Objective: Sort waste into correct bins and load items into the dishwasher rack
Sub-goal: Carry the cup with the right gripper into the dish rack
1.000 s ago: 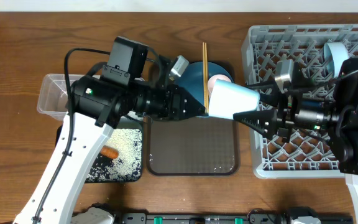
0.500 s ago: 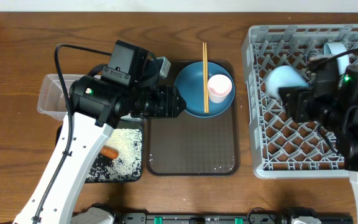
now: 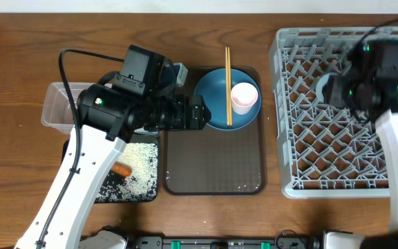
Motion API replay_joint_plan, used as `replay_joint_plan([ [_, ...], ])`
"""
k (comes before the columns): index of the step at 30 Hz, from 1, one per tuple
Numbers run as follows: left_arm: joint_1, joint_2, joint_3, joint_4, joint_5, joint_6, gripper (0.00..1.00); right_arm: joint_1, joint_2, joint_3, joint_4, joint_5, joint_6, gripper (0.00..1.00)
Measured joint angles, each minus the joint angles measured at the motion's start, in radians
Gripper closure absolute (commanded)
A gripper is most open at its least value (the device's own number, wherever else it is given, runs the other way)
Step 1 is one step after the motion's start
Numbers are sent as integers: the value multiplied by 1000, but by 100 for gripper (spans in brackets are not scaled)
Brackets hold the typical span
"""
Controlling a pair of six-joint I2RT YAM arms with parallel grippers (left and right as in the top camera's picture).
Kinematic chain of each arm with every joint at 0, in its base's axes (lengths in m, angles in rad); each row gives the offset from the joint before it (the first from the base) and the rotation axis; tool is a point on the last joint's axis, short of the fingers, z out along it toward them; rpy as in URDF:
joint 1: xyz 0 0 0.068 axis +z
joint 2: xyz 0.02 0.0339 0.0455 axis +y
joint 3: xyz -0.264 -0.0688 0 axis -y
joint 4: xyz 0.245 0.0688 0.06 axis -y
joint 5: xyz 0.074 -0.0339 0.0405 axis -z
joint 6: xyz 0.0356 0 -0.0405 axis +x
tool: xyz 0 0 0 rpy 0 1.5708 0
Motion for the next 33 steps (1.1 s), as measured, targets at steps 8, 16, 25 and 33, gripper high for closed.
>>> replay_joint_plan([
  [8,0,0,0,0,0,0,5,0,87,72,33,1,0,80],
  [16,0,0,0,0,0,0,5,0,197,72,15,5,0,91],
  [25,0,0,0,0,0,0,5,0,235,72,0,8,0,91],
  [33,0,0,0,0,0,0,4,0,237,70,-4,19,0,89],
])
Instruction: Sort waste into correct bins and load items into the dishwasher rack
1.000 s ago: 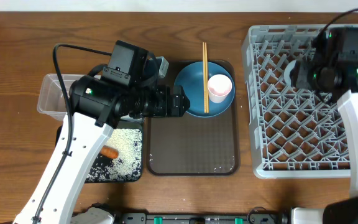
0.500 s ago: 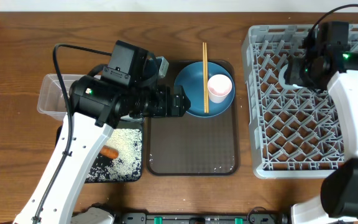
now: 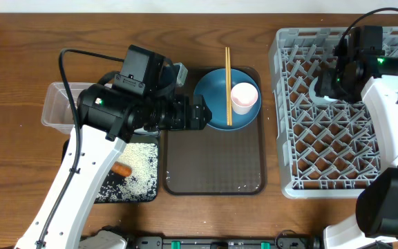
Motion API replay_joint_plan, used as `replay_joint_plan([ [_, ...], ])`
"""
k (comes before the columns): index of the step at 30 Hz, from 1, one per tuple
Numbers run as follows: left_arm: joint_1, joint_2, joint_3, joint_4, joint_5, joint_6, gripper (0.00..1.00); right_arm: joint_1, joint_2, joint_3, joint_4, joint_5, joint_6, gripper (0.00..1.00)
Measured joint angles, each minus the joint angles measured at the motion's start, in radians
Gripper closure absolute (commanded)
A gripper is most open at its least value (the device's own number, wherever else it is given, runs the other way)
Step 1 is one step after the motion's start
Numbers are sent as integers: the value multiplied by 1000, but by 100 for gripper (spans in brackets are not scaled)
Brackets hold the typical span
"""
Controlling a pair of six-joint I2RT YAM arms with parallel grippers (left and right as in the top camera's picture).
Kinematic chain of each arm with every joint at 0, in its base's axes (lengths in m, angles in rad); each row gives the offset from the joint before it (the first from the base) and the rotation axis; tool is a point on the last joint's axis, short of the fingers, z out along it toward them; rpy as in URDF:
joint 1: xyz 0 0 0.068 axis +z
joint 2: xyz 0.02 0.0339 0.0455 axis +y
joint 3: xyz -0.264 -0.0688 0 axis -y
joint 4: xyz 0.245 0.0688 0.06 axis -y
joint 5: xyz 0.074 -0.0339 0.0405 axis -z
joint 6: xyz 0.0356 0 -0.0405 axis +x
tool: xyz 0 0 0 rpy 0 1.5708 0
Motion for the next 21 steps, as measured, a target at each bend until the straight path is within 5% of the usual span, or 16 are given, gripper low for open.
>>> replay_joint_plan([
  [21,0,0,0,0,0,0,4,-14,1,-11,-14,21,0,80],
])
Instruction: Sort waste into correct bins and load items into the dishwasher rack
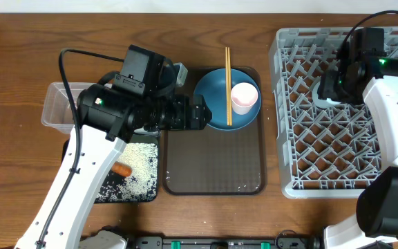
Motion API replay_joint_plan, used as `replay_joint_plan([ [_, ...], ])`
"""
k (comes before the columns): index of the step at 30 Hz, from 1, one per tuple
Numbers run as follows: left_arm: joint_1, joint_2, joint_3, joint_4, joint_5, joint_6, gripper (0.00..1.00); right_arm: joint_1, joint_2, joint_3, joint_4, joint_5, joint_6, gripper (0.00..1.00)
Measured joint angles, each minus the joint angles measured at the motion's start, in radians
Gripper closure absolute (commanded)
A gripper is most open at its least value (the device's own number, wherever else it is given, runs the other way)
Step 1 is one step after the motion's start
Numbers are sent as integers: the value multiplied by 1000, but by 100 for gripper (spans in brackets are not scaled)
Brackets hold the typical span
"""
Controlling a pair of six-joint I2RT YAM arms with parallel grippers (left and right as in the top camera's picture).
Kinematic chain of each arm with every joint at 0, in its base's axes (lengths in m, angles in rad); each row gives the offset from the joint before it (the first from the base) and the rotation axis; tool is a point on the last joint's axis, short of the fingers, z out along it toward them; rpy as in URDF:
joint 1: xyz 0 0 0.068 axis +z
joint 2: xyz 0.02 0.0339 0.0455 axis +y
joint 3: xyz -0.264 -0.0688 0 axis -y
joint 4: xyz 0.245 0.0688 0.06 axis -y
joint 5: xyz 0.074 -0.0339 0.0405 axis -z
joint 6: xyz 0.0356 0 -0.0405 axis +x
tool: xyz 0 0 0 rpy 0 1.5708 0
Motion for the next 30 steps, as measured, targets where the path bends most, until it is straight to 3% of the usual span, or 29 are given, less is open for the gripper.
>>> replay_joint_plan([
  [4,0,0,0,0,0,0,4,0,0,0,-3,-1,0,50],
  [6,0,0,0,0,0,0,4,0,0,0,-5,-1,0,43],
  [12,0,0,0,0,0,0,4,0,0,0,-5,-3,2,38],
  [17,0,0,0,0,0,0,4,0,0,0,-5,-4,10,28],
  [30,0,0,0,0,0,0,4,0,0,0,-5,-6,11,25],
])
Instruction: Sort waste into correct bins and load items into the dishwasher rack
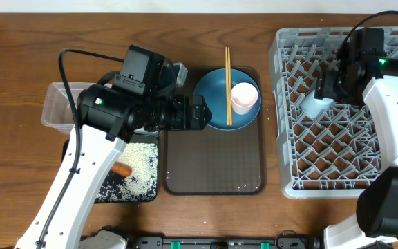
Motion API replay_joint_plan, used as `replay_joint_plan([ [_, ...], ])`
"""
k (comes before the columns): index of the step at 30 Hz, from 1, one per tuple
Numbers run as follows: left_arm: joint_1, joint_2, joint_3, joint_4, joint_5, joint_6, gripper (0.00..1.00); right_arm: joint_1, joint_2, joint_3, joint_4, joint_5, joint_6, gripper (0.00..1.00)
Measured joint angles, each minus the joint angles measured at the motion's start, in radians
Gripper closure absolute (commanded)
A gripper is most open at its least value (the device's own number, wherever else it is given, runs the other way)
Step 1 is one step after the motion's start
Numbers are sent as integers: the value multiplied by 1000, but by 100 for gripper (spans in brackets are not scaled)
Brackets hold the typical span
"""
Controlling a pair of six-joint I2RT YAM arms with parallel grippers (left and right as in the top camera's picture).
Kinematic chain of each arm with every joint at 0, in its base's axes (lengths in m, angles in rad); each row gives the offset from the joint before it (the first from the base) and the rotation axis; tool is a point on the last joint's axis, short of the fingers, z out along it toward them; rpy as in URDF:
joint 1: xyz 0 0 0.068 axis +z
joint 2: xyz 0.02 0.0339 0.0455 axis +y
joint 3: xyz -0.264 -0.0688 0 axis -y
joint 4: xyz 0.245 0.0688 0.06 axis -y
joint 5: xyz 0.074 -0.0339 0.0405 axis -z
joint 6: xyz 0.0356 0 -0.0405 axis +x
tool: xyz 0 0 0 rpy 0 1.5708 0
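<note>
The grey dishwasher rack fills the right side. A white item lies tilted on the rack's upper left grid, just below and left of my right gripper, which hangs over it and looks open. A blue plate sits at the back of the brown tray, with a wooden chopstick and a white cup on it. My left gripper hovers at the plate's left edge. Its fingers are too dark to read.
A black bin at the front left holds white rice and an orange scrap. A clear plastic container stands behind it, partly under my left arm. The rack's tines stand up all over its grid.
The white item has dropped lower and to the left on the rack and now lies tilted, apart from my right gripper. Both arms have stayed about where they were.
My right arm stood over the rack's upper middle with the white item at its gripper. Then the wrist was further back with the item still against the fingers. It stayed so a moment, and now the item rests on the grid. My left arm never moved.
</note>
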Motion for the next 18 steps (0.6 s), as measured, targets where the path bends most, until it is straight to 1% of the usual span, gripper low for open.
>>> replay_joint_plan([
  [5,0,0,0,0,0,0,4,0,0,0,-6,-6,0,25],
  [12,0,0,0,1,0,0,4,-25,-26,45,-124,-66,0,22],
  [14,0,0,0,1,0,0,4,-37,-74,63,-160,-76,0,18],
  [15,0,0,0,8,0,0,4,-42,-105,69,-176,-80,1,14],
  [16,0,0,-1,37,-1,0,4,-47,-146,74,-192,-84,1,6],
  [17,0,0,-2,72,0,-1,4,-49,-171,76,-202,-84,5,2],
  [18,0,0,-2,115,-2,-3,4,-49,-207,80,-217,-87,6,1],
])
